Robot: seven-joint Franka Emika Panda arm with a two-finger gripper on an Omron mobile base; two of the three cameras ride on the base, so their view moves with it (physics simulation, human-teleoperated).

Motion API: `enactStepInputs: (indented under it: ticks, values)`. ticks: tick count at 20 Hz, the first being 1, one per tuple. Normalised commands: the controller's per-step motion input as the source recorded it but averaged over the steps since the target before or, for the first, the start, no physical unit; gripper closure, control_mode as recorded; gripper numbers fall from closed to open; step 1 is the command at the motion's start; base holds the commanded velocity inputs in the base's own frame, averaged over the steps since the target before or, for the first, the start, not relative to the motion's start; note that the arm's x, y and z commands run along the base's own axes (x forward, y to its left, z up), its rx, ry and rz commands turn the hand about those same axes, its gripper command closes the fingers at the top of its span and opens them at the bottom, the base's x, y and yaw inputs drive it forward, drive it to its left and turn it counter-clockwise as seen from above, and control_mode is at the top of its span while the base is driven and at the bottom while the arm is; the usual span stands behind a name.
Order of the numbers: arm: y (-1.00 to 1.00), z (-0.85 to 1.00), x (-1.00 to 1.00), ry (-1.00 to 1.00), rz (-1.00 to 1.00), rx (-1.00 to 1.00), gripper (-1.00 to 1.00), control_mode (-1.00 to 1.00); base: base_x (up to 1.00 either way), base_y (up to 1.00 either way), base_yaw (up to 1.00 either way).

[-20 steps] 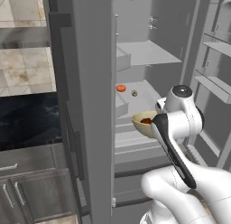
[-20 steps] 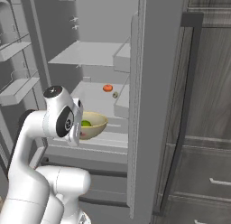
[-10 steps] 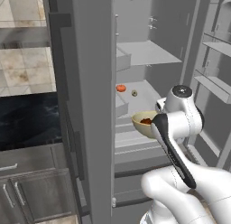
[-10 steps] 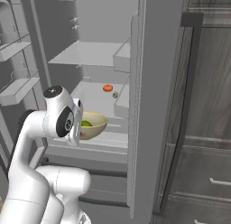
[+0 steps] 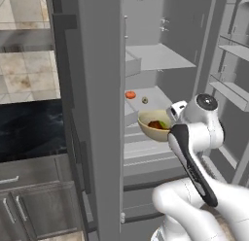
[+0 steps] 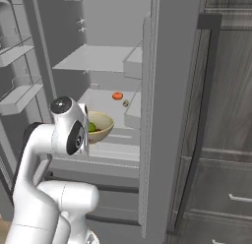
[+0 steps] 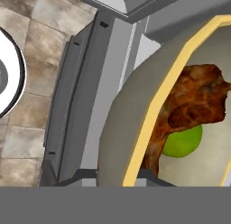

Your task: Pick the chicken drumstick and lime from their plates and place them in the bowl. Then put the bowl in the fridge.

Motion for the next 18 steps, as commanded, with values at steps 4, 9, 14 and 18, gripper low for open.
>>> enactStepInputs:
  ticks: [4,9,14,18]
  values:
    - [0.02,0.09,0.49,-0.24,0.23,0.18,1.00,-1.00,0.00,0.00,0.00]
    - [0.19,0.04,0.62,0.00,0.08,0.02,1.00,-1.00,0.00,0.00,0.00]
    - [0.21,0.00,0.66,0.01,-0.02,-0.16,1.00,-1.00,0.00,0.00,0.00]
    - [0.04,-0.01,0.72,0.05,-0.03,-0.08,1.00,-1.00,0.00,0.00,0.00]
